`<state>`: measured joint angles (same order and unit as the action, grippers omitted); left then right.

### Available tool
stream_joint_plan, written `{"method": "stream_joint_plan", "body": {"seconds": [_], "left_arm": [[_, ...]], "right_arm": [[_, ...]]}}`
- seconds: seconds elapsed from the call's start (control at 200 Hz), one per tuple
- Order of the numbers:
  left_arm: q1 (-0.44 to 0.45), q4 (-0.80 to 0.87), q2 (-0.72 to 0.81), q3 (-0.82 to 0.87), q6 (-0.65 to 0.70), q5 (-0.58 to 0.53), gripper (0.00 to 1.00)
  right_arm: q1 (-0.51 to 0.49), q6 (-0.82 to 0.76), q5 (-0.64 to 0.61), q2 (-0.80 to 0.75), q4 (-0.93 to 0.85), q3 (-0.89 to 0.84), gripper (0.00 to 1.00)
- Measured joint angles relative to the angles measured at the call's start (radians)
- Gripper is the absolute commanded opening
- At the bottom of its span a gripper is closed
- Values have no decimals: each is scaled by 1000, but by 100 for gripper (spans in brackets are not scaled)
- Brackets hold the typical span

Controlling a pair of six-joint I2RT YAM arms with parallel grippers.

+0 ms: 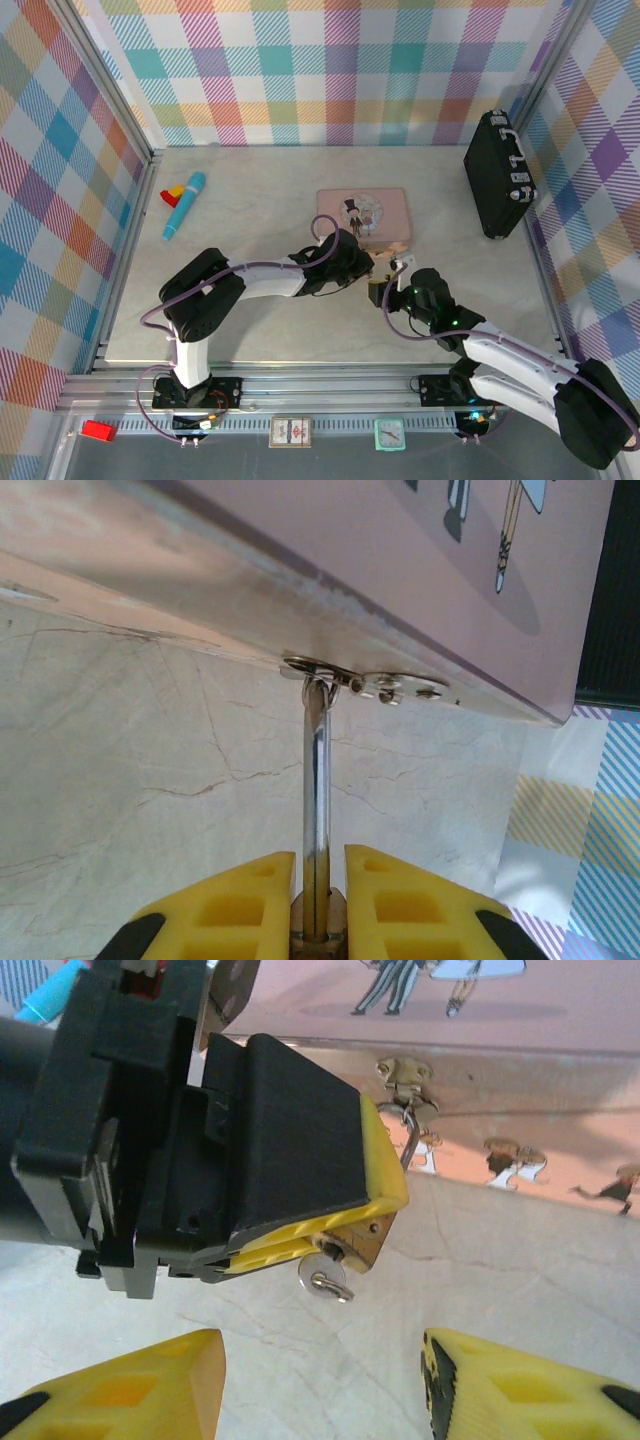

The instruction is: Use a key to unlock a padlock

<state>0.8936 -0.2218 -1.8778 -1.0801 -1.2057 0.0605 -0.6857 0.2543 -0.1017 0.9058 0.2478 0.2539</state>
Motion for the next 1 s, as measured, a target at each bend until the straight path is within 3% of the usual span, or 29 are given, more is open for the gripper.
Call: {"method": "stream_joint_plan", "body": {"seconds": [0.375,0.675,1.0], "left_arm": [[-17,37,17,0,0,30,0],[-21,37,19,0,-1,38,0],[-32,36,19,0,-6,53,0]], "right_arm": [[-62,-241,-82,219,224,-2,44],[-69,-263,-122,307,298,29,38],[-77,-241,-188,392,335,62,25]]}}
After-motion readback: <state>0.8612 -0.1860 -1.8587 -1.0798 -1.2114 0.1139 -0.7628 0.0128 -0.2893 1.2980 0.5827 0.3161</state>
